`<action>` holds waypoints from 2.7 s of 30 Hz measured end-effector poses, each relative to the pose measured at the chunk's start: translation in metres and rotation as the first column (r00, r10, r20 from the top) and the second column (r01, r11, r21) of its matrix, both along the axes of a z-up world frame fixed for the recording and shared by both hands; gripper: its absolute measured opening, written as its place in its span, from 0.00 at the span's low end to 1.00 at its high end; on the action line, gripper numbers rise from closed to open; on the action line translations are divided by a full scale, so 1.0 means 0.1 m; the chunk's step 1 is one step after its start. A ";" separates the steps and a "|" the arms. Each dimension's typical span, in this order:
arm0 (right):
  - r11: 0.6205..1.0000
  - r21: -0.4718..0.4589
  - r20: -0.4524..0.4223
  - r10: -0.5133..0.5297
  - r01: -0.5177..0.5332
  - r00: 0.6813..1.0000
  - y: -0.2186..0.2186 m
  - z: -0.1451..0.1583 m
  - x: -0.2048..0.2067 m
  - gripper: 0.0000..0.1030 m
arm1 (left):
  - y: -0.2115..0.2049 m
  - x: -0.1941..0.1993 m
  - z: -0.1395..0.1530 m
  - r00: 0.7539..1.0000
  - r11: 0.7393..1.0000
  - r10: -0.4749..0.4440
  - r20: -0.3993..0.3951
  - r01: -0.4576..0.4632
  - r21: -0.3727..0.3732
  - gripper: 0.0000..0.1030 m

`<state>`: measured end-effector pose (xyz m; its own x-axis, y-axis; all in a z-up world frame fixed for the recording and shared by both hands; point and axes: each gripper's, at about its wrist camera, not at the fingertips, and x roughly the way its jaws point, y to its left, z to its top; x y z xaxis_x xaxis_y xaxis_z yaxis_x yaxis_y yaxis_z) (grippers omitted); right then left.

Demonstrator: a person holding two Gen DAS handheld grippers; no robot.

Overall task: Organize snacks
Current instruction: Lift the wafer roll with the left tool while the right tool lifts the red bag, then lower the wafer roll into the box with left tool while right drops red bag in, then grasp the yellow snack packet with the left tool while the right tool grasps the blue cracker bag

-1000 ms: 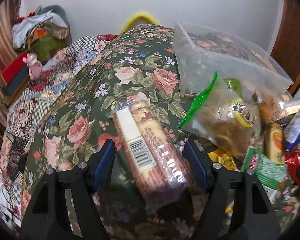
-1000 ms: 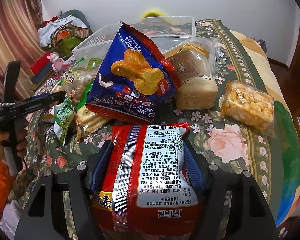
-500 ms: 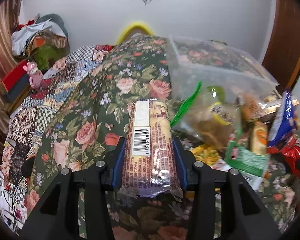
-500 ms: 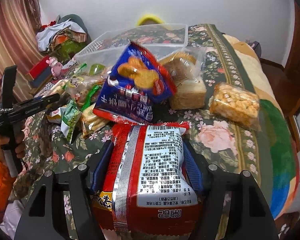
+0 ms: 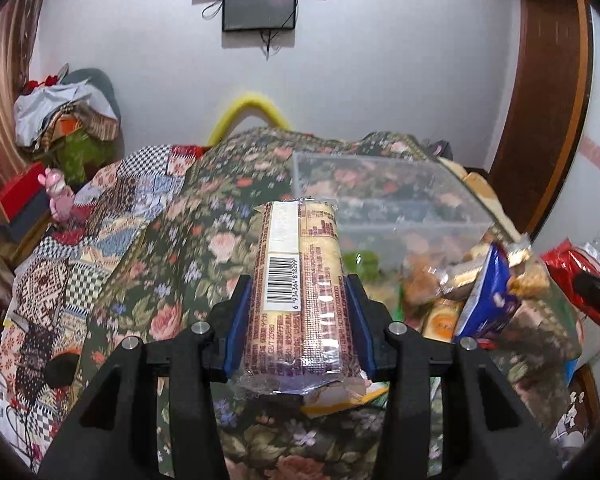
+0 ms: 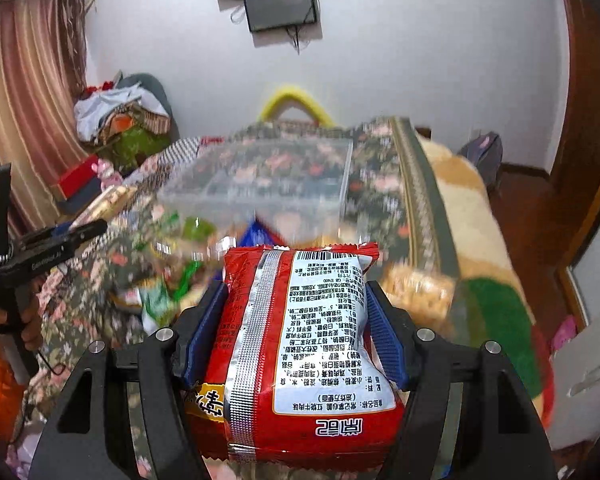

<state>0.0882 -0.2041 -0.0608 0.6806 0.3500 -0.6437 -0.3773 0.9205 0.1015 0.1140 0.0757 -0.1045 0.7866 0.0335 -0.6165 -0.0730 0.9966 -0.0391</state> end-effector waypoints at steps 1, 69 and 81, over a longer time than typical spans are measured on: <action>1.000 -0.001 0.016 0.001 -0.001 1.000 0.03 0.04 0.02 0.63 | -0.01 0.02 0.03 1.000 1.000 -0.003 0.005 0.003 -0.002 0.44; 0.994 -0.112 0.020 0.007 -0.004 1.000 0.05 0.17 1.07 0.71 | -0.10 0.85 0.09 0.987 0.993 -0.117 -0.112 0.118 0.008 0.59; 0.996 -0.087 -0.055 -0.009 0.005 0.998 -0.17 -0.10 0.49 0.71 | -0.07 0.28 -0.48 0.963 0.996 -0.081 -0.259 0.071 -0.046 0.60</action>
